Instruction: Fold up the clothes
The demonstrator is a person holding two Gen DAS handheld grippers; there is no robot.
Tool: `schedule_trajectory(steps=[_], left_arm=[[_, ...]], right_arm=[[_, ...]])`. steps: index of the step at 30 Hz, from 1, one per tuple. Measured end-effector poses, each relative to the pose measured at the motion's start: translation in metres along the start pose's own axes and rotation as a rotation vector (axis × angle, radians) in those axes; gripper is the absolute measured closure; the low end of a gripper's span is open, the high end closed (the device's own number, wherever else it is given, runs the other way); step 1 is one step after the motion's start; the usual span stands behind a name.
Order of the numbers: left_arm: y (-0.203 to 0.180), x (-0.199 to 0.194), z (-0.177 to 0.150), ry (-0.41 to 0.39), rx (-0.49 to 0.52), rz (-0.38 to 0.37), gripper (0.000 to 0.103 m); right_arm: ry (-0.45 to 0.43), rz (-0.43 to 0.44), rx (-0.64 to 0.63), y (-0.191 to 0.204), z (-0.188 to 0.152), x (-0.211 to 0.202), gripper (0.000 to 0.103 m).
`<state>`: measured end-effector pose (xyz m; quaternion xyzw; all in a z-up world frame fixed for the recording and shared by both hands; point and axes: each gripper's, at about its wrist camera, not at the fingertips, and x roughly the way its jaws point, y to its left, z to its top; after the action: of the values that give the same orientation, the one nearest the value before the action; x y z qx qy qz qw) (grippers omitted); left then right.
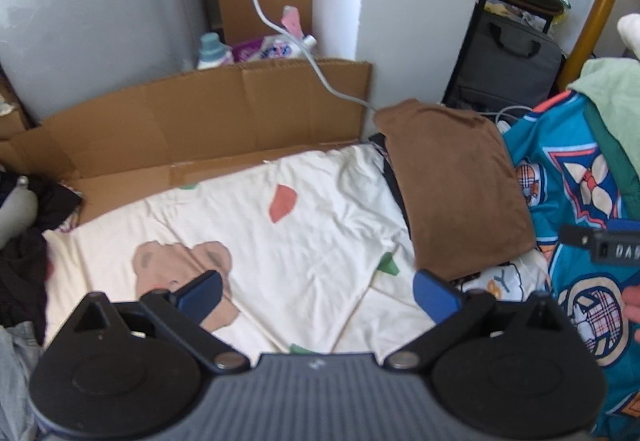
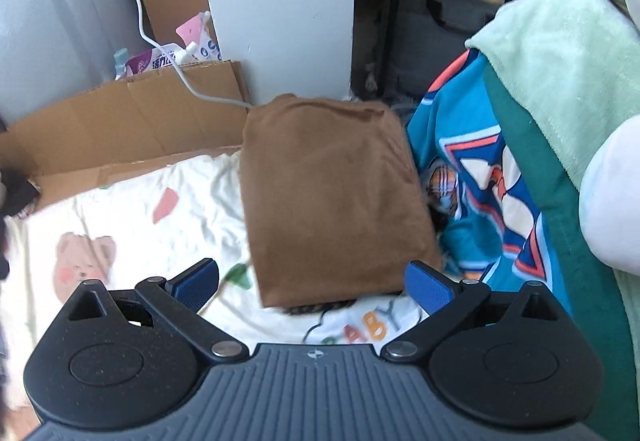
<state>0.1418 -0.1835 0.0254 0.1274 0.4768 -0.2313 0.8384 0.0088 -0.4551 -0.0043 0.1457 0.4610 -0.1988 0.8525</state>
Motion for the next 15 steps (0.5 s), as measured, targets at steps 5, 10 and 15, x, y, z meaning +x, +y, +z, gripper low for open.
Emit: schedule_trajectory(steps=[5, 10, 15], left_arm=[[0.011, -0.027, 0.001, -0.013, -0.006, 0.02, 0.001], [0.017, -0.055, 0.005, -0.039, -0.047, 0.025, 0.001], [0.018, -0.083, 0.009, -0.067, -0.058, 0.045, 0.001]], right_arm=[[0.064, -0.002, -0.014, 0.012, 0.02, -0.022, 0.001], [0.095, 0.017, -0.027, 0.029, 0.029, -0.048, 0.001], [0.059, 0.023, -0.008, 0.044, 0.036, -0.08, 0.001]])
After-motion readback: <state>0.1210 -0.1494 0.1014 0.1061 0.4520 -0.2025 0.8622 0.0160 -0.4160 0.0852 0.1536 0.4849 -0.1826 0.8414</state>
